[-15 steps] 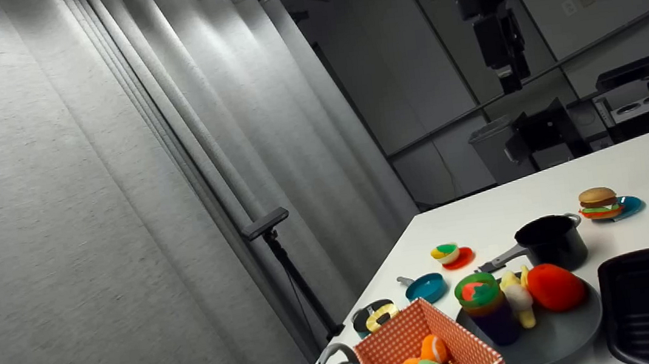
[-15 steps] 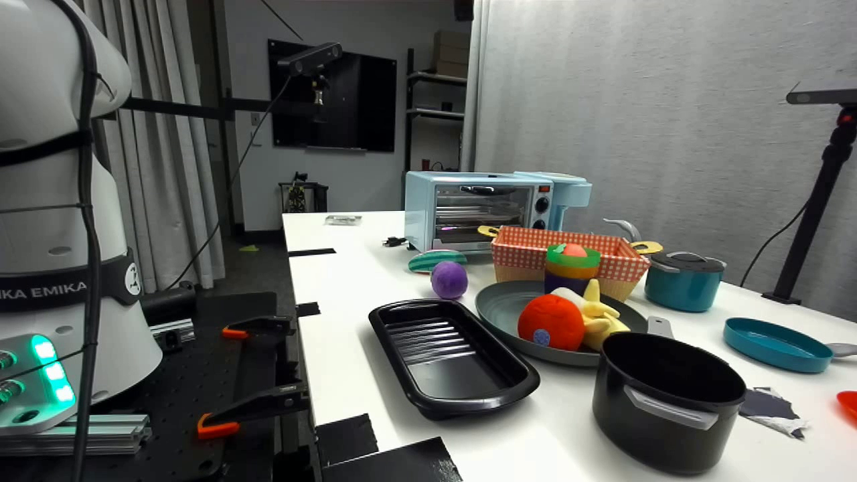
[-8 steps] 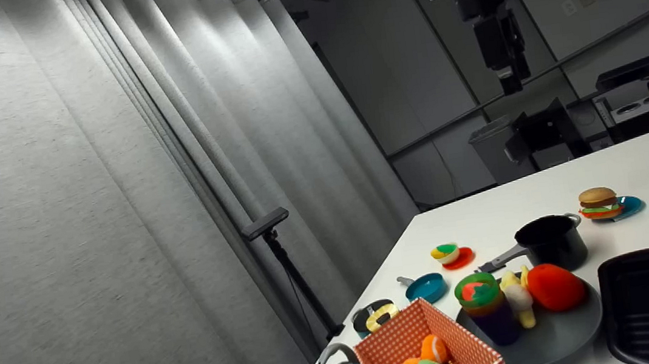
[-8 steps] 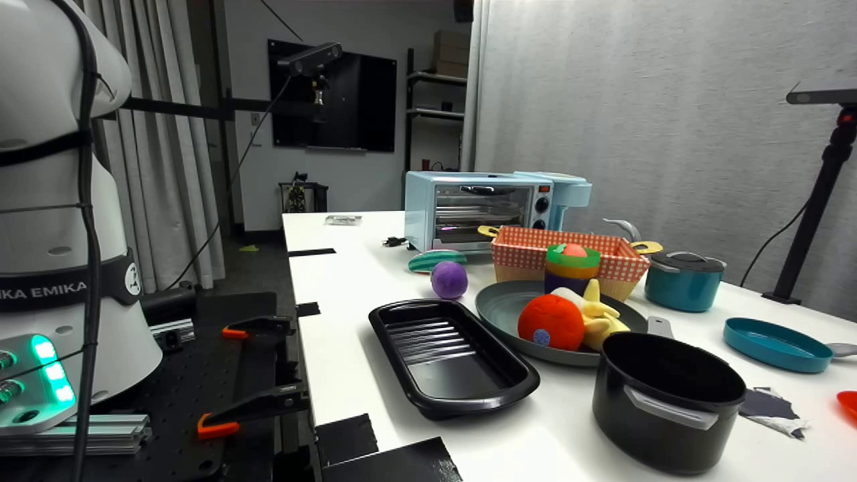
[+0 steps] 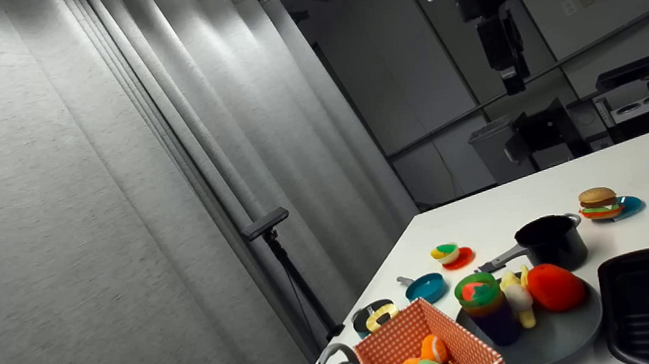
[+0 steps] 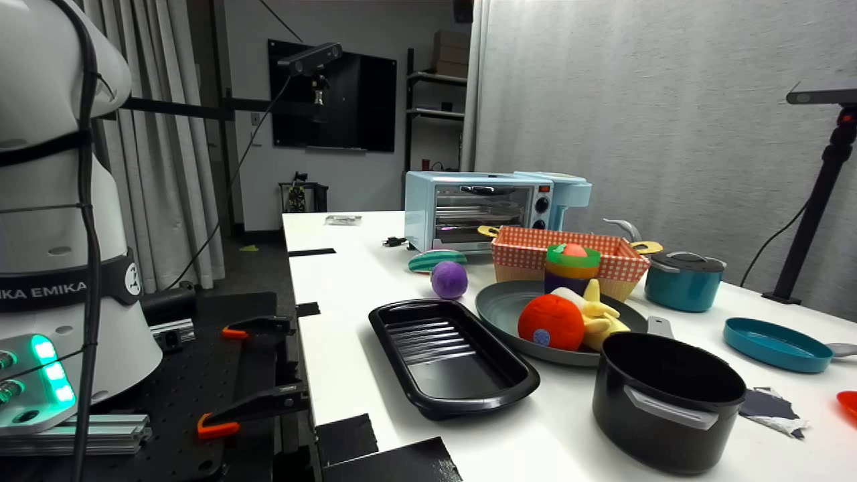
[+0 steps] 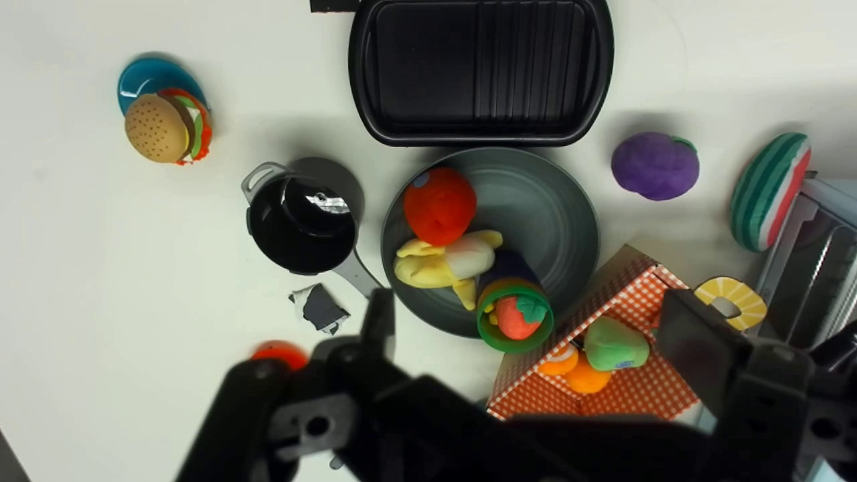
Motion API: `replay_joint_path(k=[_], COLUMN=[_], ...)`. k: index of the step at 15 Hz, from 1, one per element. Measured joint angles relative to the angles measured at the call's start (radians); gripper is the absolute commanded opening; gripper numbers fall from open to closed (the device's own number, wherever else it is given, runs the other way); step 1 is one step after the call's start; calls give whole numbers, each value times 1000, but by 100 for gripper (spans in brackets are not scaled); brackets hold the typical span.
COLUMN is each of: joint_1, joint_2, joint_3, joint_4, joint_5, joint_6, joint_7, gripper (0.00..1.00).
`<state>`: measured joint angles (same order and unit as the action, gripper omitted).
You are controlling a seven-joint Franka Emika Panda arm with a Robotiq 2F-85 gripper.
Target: Turn the black pot around
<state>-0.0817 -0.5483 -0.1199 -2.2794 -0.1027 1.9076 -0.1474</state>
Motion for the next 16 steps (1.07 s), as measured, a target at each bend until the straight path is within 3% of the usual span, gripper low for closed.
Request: replay_joint_path(k=[16], joint_1=[1], joint_2=[2], joint_3=[-3], joint_4=[-1], joint_5=[0], joint_6=[0], joint_7=[-26], gripper=[100])
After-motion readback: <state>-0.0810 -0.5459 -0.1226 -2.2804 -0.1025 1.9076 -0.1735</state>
